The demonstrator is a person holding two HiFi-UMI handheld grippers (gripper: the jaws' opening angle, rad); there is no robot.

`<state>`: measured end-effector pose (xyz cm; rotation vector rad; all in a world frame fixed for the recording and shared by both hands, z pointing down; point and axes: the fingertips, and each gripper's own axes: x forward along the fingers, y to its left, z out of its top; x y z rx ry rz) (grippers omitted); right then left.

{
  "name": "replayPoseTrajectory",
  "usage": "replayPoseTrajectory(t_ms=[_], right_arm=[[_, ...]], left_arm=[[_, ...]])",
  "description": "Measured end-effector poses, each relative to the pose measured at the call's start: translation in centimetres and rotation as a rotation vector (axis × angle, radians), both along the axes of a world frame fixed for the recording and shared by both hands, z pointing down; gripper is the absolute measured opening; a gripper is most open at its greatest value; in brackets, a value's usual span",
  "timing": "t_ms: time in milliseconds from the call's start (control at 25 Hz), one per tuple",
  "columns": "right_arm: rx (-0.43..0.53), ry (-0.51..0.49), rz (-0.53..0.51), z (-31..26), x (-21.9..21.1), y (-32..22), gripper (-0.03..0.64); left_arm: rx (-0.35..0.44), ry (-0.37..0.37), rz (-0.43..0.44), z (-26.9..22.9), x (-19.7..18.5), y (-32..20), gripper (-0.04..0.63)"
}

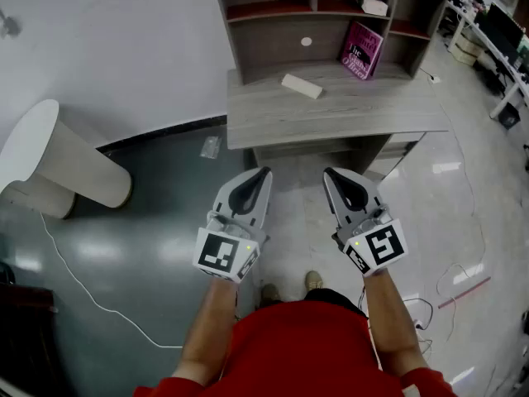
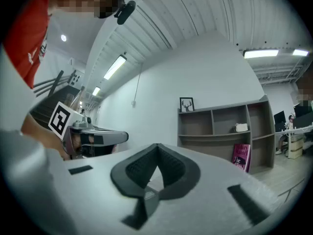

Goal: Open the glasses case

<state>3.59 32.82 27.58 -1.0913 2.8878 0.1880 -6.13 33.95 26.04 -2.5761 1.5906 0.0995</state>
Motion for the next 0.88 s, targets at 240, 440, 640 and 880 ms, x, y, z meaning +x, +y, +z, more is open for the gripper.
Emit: replayPoseTrajectory(t_ms=[240,440,640,880], right_arm=[[0.004,-0.027,-0.020,-0.4,0.3,-0.1,0.005],[0.020,-0.026,-0.034,-0.5,0.7,-0.9,0.005],[0.020,-0.031,-0.062,0.2,3.0,-2.3,0.005],[0.021,-0.056,-0.086,0.5,6.8,-4.7,0.005]], left_arm=[[-0.005,0.001,-0.007,0.1,0.3,-0.4,0.009],[-0.007,-0.006,-0.024,0.2,0.8,-1.2,0.009],[-0.007,-0.021,-0.050,0.4,2.8,-2.7,0.009],[-0.007,-0.048,-0.084,0.5,6.0,-4.8,0.009]])
